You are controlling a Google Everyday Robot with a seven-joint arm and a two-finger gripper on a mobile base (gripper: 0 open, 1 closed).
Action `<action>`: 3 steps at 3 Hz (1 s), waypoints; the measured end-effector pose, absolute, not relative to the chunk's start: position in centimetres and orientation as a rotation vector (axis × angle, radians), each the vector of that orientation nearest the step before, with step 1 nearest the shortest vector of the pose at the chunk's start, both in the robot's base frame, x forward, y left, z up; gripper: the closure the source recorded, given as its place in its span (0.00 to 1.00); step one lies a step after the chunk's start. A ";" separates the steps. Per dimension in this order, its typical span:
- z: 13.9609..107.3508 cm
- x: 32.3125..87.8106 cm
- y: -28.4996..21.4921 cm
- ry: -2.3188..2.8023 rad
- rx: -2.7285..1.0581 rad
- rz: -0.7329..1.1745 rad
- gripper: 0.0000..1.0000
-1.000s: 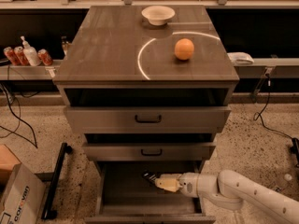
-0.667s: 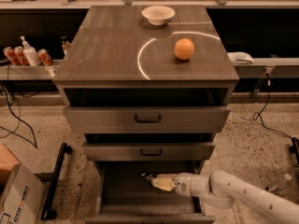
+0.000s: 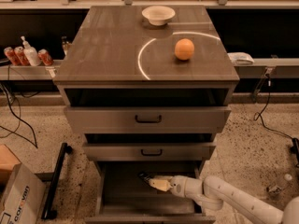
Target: Place rxbar chocolate into bottom drawer
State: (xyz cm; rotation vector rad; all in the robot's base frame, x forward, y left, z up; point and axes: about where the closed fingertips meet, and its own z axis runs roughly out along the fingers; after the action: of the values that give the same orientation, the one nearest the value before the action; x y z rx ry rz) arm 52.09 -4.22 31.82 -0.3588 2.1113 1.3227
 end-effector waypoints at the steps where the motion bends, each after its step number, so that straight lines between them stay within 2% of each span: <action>1: 27.3 52.8 -4.5 2.141 -0.267 1.353 1.00; 3: 20.6 54.1 -5.5 2.237 -0.129 1.347 1.00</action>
Offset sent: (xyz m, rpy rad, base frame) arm 0.0233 -0.0208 -0.1324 0.0337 0.2051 -0.1389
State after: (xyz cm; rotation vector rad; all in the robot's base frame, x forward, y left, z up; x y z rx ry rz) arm 54.06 -5.49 20.57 -0.1287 2.2373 1.3466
